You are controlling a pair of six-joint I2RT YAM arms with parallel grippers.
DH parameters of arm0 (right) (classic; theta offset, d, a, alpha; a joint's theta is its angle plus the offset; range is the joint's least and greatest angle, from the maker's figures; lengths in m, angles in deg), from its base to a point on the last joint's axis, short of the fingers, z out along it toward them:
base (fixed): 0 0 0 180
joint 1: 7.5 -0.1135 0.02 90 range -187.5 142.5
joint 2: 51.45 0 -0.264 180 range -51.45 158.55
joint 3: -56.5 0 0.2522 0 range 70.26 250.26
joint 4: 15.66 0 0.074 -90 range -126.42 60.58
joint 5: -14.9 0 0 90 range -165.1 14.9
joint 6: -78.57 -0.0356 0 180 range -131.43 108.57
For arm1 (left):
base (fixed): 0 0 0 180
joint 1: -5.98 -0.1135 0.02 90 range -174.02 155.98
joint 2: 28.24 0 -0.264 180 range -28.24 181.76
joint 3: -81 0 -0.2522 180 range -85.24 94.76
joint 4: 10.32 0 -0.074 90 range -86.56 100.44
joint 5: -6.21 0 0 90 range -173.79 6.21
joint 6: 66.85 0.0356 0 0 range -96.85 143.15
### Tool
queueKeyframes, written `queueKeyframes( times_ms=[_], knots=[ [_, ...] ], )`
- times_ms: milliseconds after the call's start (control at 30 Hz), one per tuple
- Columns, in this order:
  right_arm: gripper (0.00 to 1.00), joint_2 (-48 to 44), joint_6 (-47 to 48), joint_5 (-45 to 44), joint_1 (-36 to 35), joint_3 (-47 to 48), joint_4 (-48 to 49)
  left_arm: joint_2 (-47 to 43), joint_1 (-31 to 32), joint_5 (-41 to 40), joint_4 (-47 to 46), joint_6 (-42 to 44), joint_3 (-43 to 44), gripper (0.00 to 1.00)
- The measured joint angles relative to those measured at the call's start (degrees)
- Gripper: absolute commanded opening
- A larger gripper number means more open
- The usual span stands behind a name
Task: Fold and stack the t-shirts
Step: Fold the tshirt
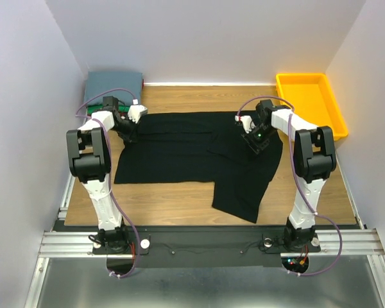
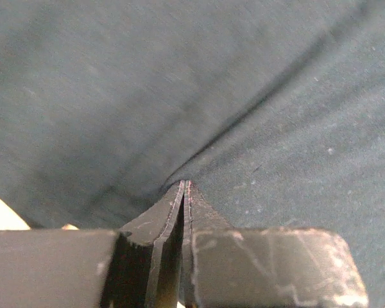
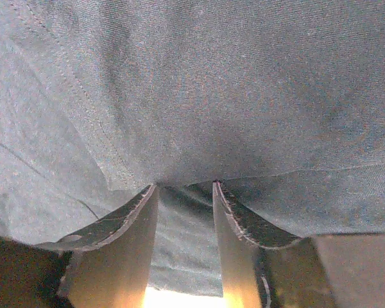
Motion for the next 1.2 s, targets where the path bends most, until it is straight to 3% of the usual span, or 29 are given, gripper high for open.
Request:
queueKeyframes(
  times_ms=[167, 333, 500, 667, 800, 1067, 1200],
  knots=[
    [0.49, -0.7, -1.0, 0.3, 0.0, -0.1, -0.7, 1.4, -0.3, -0.7, 1.4, 1.4, 3.5, 0.27],
    [0.47, -10.3, 1.7, -0.5, 0.0, -4.2, -2.7, -4.0, -0.8, 0.5, 3.5, 4.9, 1.5, 0.32],
    [0.47, -21.0, 6.7, -2.3, 0.0, -10.5, -4.2, -19.8, -1.2, 2.8, 5.2, 8.8, -7.2, 0.34],
    [0.50, -23.2, 10.0, -4.8, 0.0, -16.9, -5.0, -33.7, -1.4, 3.6, 6.2, 11.7, -18.0, 0.37],
    [0.56, -23.2, 11.0, -6.8, 0.0, -22.4, -3.9, -37.6, -1.4, 2.5, 6.6, 13.1, -24.8, 0.38],
    [0.55, -23.7, 11.3, -8.8, 0.0, -29.5, 2.4, -43.0, -1.4, -1.7, 6.2, 15.4, -35.2, 0.39],
    [0.56, -30.7, 12.1, -8.3, 0.0, -32.7, 3.6, -45.1, -1.4, -2.2, 6.1, 16.0, -36.5, 0.39]
  ],
)
